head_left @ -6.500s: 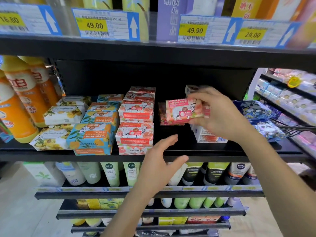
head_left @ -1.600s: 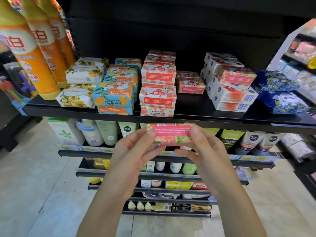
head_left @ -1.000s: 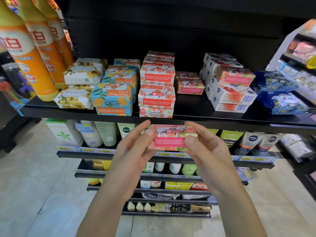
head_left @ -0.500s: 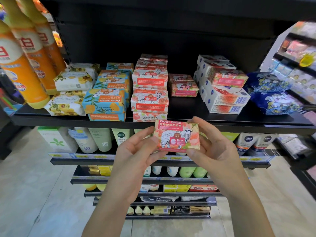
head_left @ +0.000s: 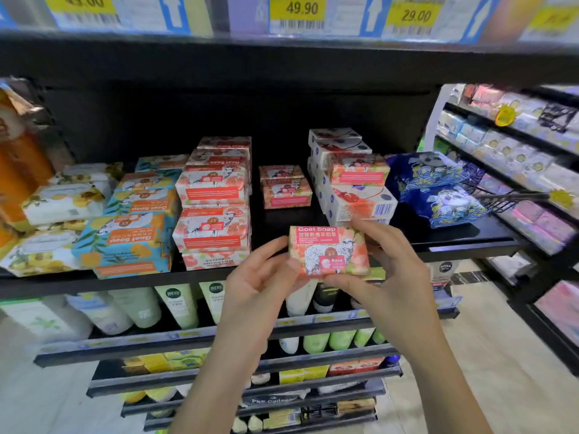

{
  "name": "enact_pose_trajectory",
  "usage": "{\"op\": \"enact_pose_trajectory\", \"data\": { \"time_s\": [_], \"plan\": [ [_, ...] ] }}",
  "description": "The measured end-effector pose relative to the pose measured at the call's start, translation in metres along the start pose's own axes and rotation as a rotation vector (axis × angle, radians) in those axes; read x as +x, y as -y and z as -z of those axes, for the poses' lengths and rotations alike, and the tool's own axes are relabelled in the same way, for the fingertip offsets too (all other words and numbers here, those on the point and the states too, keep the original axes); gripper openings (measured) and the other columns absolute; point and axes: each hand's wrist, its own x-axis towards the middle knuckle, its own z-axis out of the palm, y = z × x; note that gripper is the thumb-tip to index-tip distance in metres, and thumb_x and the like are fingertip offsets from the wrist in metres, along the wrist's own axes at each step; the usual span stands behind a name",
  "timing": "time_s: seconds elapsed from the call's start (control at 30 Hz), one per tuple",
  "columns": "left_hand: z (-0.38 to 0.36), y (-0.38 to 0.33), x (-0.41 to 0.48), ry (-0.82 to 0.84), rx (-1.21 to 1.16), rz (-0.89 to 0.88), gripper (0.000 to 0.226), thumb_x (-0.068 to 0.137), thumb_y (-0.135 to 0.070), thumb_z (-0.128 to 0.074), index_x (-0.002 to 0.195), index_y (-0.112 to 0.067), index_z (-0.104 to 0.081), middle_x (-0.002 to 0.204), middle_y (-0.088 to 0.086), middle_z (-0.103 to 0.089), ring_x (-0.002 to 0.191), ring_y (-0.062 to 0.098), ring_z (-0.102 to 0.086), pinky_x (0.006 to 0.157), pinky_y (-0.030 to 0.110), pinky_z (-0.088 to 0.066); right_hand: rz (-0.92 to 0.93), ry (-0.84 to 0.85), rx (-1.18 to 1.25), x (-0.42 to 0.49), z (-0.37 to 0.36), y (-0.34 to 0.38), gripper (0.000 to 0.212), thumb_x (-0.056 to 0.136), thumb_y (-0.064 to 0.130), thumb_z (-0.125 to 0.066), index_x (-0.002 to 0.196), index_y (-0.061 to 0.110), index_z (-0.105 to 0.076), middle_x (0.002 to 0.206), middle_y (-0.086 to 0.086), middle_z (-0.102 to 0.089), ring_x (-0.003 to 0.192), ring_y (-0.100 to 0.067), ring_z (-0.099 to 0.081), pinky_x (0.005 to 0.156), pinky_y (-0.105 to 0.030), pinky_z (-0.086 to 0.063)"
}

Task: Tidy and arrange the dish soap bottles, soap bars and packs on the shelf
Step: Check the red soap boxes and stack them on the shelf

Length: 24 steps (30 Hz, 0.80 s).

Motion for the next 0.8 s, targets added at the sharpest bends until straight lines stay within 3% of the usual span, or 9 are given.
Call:
{"op": "enact_pose_trajectory", "data": {
  "time_s": [0.17, 0.27, 0.43, 0.5, 0.63, 0.73, 0.8],
  "plan": [
    [-0.01, 0.006, 0.033, 0.01, 0.343, -0.143, 0.06, 0.079, -0.049, -0.072, 0.135, -0.031, -0.062, 0.121, -0.017, -0.073, 0.116, -0.001, -0.065, 0.102, 0.025, -0.053, -0.038, -0.041, -0.004, 0.036, 0.024, -0.014, 0.074, 0.067, 0.037, -0.089, 0.134, 0.033, -0.058, 0.132, 0.016, -0.058, 0.123, 0.0, -0.057, 0.099, -0.019, -0.05],
    [-0.01, 0.014, 0.049, 0.023, 0.704, -0.197, 0.064, 0.082, -0.057, -0.071, 0.141, -0.037, -0.057, 0.139, -0.024, -0.058, 0.129, -0.008, -0.051, 0.111, 0.022, -0.04, -0.096, -0.075, -0.019, 0.059, 0.037, -0.025, 0.072, 0.069, 0.03, -0.093, 0.133, 0.029, -0.06, 0.13, 0.014, -0.062, 0.119, -0.001, -0.06, 0.098, -0.022, -0.05],
    [-0.015, 0.024, 0.066, 0.063, 1.117, -0.197, 0.076, 0.084, -0.065, -0.068, 0.152, -0.039, -0.045, 0.161, -0.02, -0.033, 0.154, 0.008, -0.022, 0.126, 0.034, -0.022, -0.161, -0.075, -0.03, 0.089, 0.05, -0.034, 0.072, 0.069, 0.032, -0.093, 0.131, 0.036, -0.056, 0.116, 0.026, -0.062, 0.1, 0.018, -0.058, 0.088, -0.012, -0.049],
    [-0.019, 0.025, 0.069, 0.056, 1.206, -0.173, 0.077, 0.086, -0.064, -0.066, 0.154, -0.039, -0.04, 0.163, -0.021, -0.03, 0.155, 0.01, -0.021, 0.124, 0.032, -0.021, -0.177, -0.079, -0.018, 0.096, 0.05, -0.039, 0.074, 0.069, 0.033, -0.093, 0.133, 0.031, -0.057, 0.111, 0.031, -0.059, 0.096, 0.02, -0.058, 0.085, -0.011, -0.047],
    [-0.02, 0.027, 0.07, 0.016, 1.227, -0.185, 0.071, 0.086, -0.064, -0.067, 0.15, -0.039, -0.047, 0.159, -0.025, -0.033, 0.153, 0.007, -0.024, 0.122, 0.03, -0.025, -0.161, -0.093, -0.017, 0.108, 0.048, -0.046, 0.062, 0.072, 0.026, -0.092, 0.122, 0.032, -0.055, 0.104, 0.031, -0.057, 0.089, 0.029, -0.054, 0.076, 0.001, -0.043],
    [-0.019, 0.03, 0.07, 0.002, 1.223, -0.187, 0.071, 0.085, -0.064, -0.068, 0.148, -0.04, -0.049, 0.157, -0.027, -0.034, 0.153, 0.007, -0.025, 0.121, 0.031, -0.027, -0.148, -0.099, -0.046, 0.11, 0.046, -0.047, 0.061, 0.073, 0.03, -0.091, 0.121, 0.035, -0.053, 0.109, 0.028, -0.057, 0.095, 0.023, -0.055, 0.081, -0.004, -0.045],
    [-0.019, 0.031, 0.07, -0.004, 1.225, -0.192, 0.071, 0.084, -0.064, -0.068, 0.148, -0.04, -0.049, 0.154, -0.031, -0.032, 0.153, 0.007, -0.025, 0.121, 0.03, -0.027, -0.147, -0.122, -0.076, 0.105, 0.044, -0.051, 0.066, 0.075, 0.037, -0.089, 0.13, 0.028, -0.054, 0.12, 0.017, -0.058, 0.106, 0.01, -0.057, 0.092, -0.014, -0.044]
  ]
}}
